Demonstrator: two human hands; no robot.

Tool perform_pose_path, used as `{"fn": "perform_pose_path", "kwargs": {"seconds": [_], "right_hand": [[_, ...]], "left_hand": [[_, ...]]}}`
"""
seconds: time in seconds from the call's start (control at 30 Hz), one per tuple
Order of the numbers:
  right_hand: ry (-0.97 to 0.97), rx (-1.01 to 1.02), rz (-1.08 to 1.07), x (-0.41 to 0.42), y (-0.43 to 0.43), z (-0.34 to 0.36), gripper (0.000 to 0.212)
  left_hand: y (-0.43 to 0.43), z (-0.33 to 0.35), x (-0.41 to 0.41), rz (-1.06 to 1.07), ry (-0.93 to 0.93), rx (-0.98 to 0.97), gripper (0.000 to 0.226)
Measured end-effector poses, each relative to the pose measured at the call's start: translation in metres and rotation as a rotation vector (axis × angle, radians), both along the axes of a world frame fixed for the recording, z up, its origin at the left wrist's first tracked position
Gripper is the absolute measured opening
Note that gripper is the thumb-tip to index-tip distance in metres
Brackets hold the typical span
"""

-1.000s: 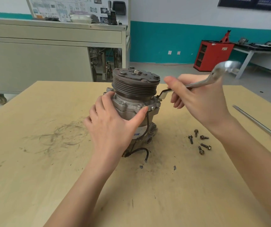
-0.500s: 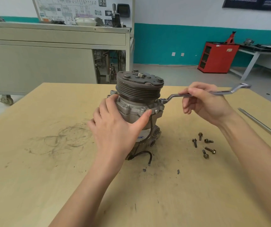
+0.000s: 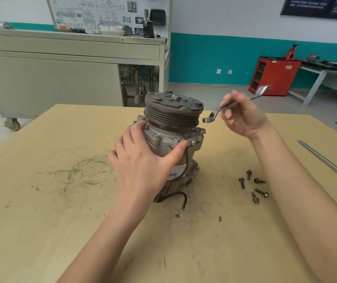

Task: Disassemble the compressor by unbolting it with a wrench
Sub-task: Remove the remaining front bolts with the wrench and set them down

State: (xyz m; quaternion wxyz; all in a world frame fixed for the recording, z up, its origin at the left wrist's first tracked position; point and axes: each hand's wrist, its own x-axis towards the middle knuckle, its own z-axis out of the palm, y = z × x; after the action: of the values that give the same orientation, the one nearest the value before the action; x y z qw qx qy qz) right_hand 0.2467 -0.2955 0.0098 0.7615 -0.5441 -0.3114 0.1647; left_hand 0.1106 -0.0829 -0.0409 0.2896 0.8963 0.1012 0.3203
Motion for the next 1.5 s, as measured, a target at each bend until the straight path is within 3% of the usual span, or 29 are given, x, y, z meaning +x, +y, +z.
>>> {"fn": "perform_pose_path", "kwargs": {"seconds": [0.07, 0.17, 0.37, 0.57, 0.8, 1.07, 1.17, 1.3, 1.43, 1.5], "right_hand": [[-0.143, -0.106, -0.314, -0.026, -0.003, 0.017, 0.041], [-0.387, -0.253, -0.667, -0.069, 0.009, 0.026, 0.038], [-0.644, -0.442, -0.876, -0.116, 0.042, 0.010, 0.031], [-0.561, -0.466, -0.896, -0.125, 0.041, 0.004, 0.033], [-0.604, -0.394, -0.826, -0.123, 0.033, -0.012, 0.018], [-0.149, -0.095, -0.262, -0.047, -0.007, -0.017, 0.034], [-0.004, -0.042, -0.054, -0.017, 0.000, -0.021, 0.013], [0.137, -0.020, 0.167, 0.011, 0.018, -0.021, 0.020], [0.120, 0.045, 0.157, 0.019, 0.028, -0.015, 0.024], [0.096, 0.116, 0.110, 0.015, 0.022, -0.004, 0.037]], "left_hand": [[0.000, 0.000, 0.000, 0.001, 0.001, 0.004, 0.102], [-0.001, -0.001, 0.000, 0.005, -0.003, 0.005, 0.102], [-0.001, 0.000, 0.001, 0.004, -0.011, -0.006, 0.101], [-0.001, -0.001, 0.001, -0.008, -0.025, -0.023, 0.094], [-0.001, -0.002, 0.003, -0.006, -0.033, -0.025, 0.092], [0.000, -0.001, 0.002, 0.007, -0.019, -0.017, 0.100], [0.000, -0.001, 0.002, 0.007, -0.021, -0.020, 0.100], [-0.001, 0.000, 0.001, 0.002, -0.016, -0.020, 0.102], [-0.001, -0.001, 0.002, 0.001, -0.015, -0.012, 0.094], [-0.001, -0.001, 0.001, 0.005, -0.006, 0.001, 0.099]]}}
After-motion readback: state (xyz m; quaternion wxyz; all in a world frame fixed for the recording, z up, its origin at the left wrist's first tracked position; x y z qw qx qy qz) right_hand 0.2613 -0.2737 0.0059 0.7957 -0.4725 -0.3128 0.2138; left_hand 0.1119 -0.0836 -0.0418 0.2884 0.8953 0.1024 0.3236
